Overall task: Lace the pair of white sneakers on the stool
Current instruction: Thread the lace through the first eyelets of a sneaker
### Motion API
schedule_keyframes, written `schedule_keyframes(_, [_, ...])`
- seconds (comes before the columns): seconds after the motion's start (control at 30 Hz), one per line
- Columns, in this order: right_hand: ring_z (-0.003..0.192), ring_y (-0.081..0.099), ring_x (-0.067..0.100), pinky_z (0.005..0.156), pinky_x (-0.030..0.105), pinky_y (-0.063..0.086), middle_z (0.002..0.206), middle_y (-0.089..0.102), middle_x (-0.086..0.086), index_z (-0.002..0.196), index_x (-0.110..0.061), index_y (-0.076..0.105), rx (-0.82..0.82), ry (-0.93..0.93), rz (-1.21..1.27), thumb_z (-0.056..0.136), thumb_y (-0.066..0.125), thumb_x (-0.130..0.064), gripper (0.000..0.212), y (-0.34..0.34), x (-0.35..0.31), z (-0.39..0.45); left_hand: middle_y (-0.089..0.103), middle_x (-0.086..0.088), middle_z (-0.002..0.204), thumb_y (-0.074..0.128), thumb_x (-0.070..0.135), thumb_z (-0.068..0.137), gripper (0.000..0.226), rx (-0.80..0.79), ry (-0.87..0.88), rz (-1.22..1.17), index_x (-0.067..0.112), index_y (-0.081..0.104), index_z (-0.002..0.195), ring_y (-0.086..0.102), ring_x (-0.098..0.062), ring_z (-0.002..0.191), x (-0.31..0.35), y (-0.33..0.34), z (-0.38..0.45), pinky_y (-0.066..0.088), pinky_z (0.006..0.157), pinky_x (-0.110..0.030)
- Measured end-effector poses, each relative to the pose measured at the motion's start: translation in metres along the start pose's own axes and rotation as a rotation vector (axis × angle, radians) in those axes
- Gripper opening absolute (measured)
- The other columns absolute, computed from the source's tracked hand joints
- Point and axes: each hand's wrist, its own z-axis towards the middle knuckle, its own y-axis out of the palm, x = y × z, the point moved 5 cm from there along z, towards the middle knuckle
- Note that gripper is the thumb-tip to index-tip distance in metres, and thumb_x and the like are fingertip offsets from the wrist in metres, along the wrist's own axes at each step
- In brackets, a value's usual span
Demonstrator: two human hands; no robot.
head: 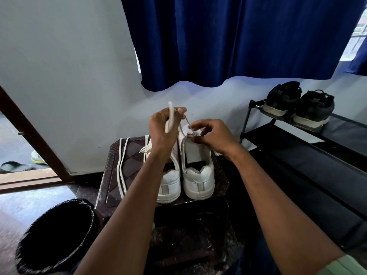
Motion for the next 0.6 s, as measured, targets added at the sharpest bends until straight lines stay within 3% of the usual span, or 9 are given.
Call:
schedule_keyframes(0.07, [0.077, 0.064, 0.012, 0.069, 0.024, 0.046, 0.094, 0.075, -0.009, 0.093, -0.026, 0.083, 0.054, -0.031, -0.176, 0.079, 0.089, -0.029, 0.015, 0.002, 0.002, 0.002, 0.078, 0.005, 0.087, 0.07, 0.032, 0.097, 0.017, -0.032, 0.005, -0.062, 0.019, 0.081, 0.094, 0.073, -0.006, 0.087, 0.002, 0.002, -0.001, 0.058, 0.081, -0.026])
schedule_keyframes(0.13, [0.075, 0.066, 0.011, 0.068, 0.025, 0.045, 0.085, 0.074, -0.009, 0.084, -0.021, 0.083, 0.168, -0.058, -0.196, 0.079, 0.089, -0.028, 0.01, 0.001, 0.0, 0.004, 0.079, 0.005, 0.088, 0.073, 0.028, 0.093, 0.012, -0.047, 0.031, 0.006, 0.019, 0.081, 0.092, 0.074, -0.007, 0.087, 0.001, 0.004, -0.001, 0.06, 0.082, -0.033])
schedule_keyframes(0.2, [0.075, 0.07, 0.012, 0.071, 0.028, 0.054, 0.081, 0.076, -0.004, 0.085, -0.015, 0.083, 0.273, -0.078, -0.011, 0.08, 0.089, -0.019, 0.009, -0.004, -0.005, 0.003, 0.079, 0.006, 0.086, 0.079, 0.025, 0.085, 0.015, -0.121, 0.067, 0.086, 0.018, 0.08, 0.099, 0.075, -0.01, 0.081, -0.004, 0.007, 0.0, 0.062, 0.078, -0.038])
schedule_keyframes(0.3, [0.082, 0.075, 0.016, 0.081, 0.029, 0.061, 0.087, 0.08, 0.009, 0.093, -0.005, 0.082, 0.317, -0.068, 0.391, 0.083, 0.085, -0.01, 0.012, -0.01, -0.02, -0.004, 0.078, 0.009, 0.082, 0.082, 0.034, 0.077, 0.039, -0.325, 0.174, 0.285, 0.018, 0.075, 0.111, 0.074, -0.009, 0.082, -0.011, 0.016, -0.004, 0.06, 0.081, -0.036])
schedule_keyframes(0.37, [0.083, 0.074, 0.019, 0.081, 0.027, 0.061, 0.092, 0.079, 0.018, 0.097, 0.003, 0.08, 0.297, -0.085, 0.518, 0.083, 0.083, -0.005, 0.015, -0.01, -0.03, -0.007, 0.077, 0.007, 0.081, 0.078, 0.046, 0.078, 0.033, -0.396, 0.271, 0.44, 0.023, 0.077, 0.102, 0.074, -0.015, 0.08, -0.01, 0.023, -0.009, 0.058, 0.076, -0.036])
schedule_keyframes(0.47, [0.084, 0.074, 0.017, 0.079, 0.025, 0.059, 0.095, 0.079, 0.018, 0.099, 0.005, 0.079, 0.256, -0.101, 0.567, 0.083, 0.082, -0.002, 0.018, -0.009, -0.037, -0.011, 0.07, -0.005, 0.068, 0.078, 0.034, 0.082, 0.013, -0.327, 0.305, 0.55, 0.022, 0.077, 0.08, 0.07, -0.031, 0.073, -0.004, 0.026, -0.01, 0.053, 0.061, -0.034])
schedule_keyframes(0.5, [0.082, 0.074, 0.016, 0.079, 0.026, 0.059, 0.093, 0.079, 0.016, 0.101, 0.003, 0.079, 0.232, -0.106, 0.542, 0.082, 0.083, -0.002, 0.019, -0.009, -0.035, -0.01, 0.067, -0.002, 0.064, 0.078, 0.024, 0.082, 0.004, -0.272, 0.3, 0.525, 0.024, 0.078, 0.079, 0.071, -0.027, 0.072, -0.001, 0.024, -0.01, 0.049, 0.058, -0.03])
schedule_keyframes(0.6, [0.073, 0.067, 0.01, 0.073, 0.026, 0.058, 0.09, 0.078, 0.008, 0.108, -0.012, 0.081, 0.13, -0.062, 0.302, 0.076, 0.09, -0.01, 0.033, -0.008, -0.016, -0.003, 0.071, 0.011, 0.068, 0.075, 0.008, 0.08, 0.016, -0.049, 0.184, 0.322, 0.023, 0.078, 0.081, 0.071, -0.006, 0.069, 0.006, 0.008, -0.005, 0.052, 0.057, -0.025])
